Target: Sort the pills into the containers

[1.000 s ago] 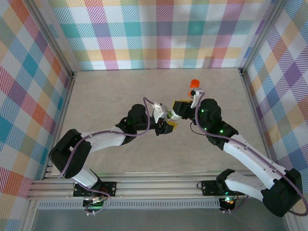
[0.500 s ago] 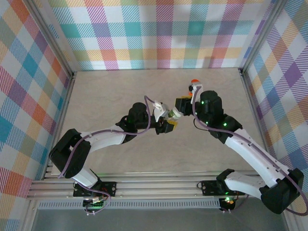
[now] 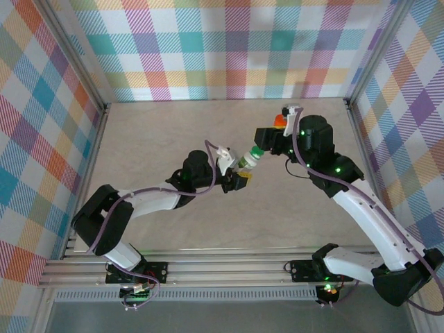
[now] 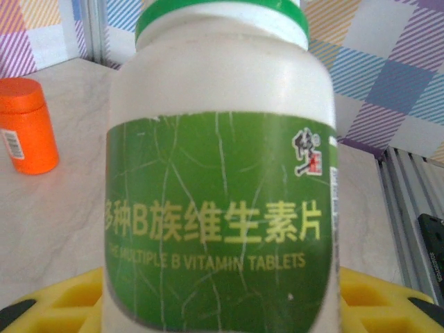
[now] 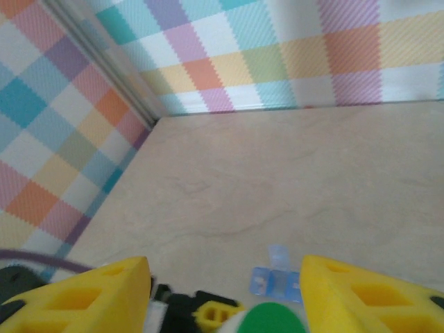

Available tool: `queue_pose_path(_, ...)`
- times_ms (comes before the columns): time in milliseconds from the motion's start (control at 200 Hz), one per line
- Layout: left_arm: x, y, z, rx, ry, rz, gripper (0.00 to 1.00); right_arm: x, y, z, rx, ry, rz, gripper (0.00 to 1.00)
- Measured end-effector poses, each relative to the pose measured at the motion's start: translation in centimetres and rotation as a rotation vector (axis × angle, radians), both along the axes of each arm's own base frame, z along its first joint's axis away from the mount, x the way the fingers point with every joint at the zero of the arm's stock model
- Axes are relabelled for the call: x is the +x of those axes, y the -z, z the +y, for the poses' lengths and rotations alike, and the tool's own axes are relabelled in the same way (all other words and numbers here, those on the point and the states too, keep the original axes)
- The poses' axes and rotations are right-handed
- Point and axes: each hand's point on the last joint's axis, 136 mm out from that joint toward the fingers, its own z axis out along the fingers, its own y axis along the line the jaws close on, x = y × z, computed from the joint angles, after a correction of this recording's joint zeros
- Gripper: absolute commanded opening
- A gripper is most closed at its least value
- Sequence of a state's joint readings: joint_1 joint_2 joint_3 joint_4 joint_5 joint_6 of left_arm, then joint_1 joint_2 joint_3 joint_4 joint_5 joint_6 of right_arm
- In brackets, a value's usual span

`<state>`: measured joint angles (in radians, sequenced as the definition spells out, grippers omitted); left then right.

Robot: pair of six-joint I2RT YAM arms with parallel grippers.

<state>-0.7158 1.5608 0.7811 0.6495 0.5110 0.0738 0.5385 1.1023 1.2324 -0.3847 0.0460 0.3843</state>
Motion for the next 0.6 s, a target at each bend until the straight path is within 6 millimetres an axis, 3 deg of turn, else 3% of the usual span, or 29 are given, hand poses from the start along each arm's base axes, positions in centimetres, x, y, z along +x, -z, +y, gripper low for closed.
queue_pose_path(185,-0.8,-2.0,2.3,-0.026,-0.055,-0.079,0.00,1.3,3.7,-2.6,-0.052,0.087,0.095,0.63)
queue_pose_path(415,-0.7,-5.2,3.8,-0.084,-0.119,-0.165,0.00,1.9,8.0,-0.6,-0.056,0.018,0.235,0.65)
queue_pose_path(600,-0.8,-5.2,3.8,-0.084,-0.116,-0.163,0.00,1.7,7.5,1.3,0.036,-0.063,0.247,0.67)
